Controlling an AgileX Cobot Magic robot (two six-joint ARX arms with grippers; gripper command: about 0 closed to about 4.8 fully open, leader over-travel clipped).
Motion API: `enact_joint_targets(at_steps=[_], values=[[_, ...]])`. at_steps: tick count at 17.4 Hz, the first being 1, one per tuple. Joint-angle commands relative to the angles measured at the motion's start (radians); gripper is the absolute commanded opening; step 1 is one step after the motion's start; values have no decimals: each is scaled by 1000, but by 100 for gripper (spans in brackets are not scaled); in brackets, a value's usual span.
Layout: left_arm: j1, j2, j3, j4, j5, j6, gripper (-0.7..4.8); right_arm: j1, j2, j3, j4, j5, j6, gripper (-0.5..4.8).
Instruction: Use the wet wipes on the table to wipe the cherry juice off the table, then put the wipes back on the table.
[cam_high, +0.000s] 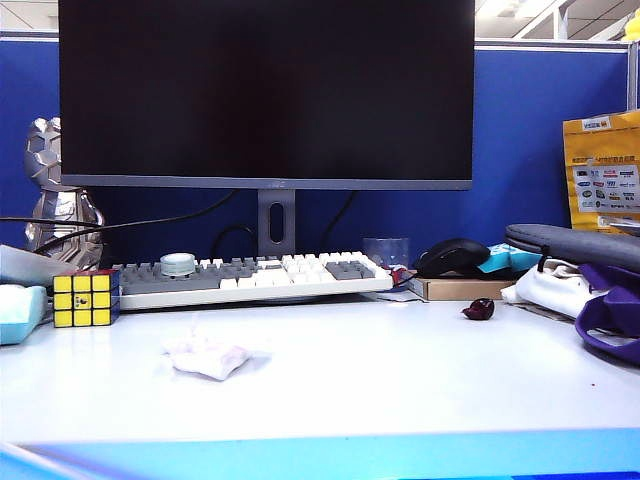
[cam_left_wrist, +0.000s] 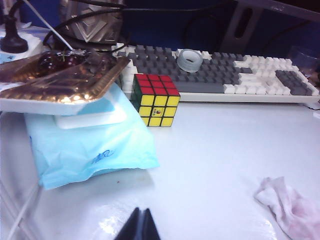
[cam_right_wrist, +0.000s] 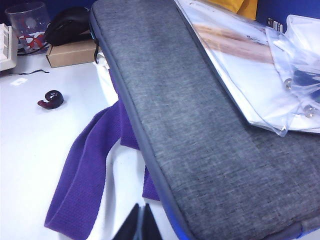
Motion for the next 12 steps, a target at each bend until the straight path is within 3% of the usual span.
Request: enact_joint_targets(at_steps=[1,12], values=[[-4,-4,-1,-10,4,-9,26,-1,0,0,2,1,-2,0],[-35,-3,-1,-10,4,-6,26,-1,0,0,2,1,-2,0]])
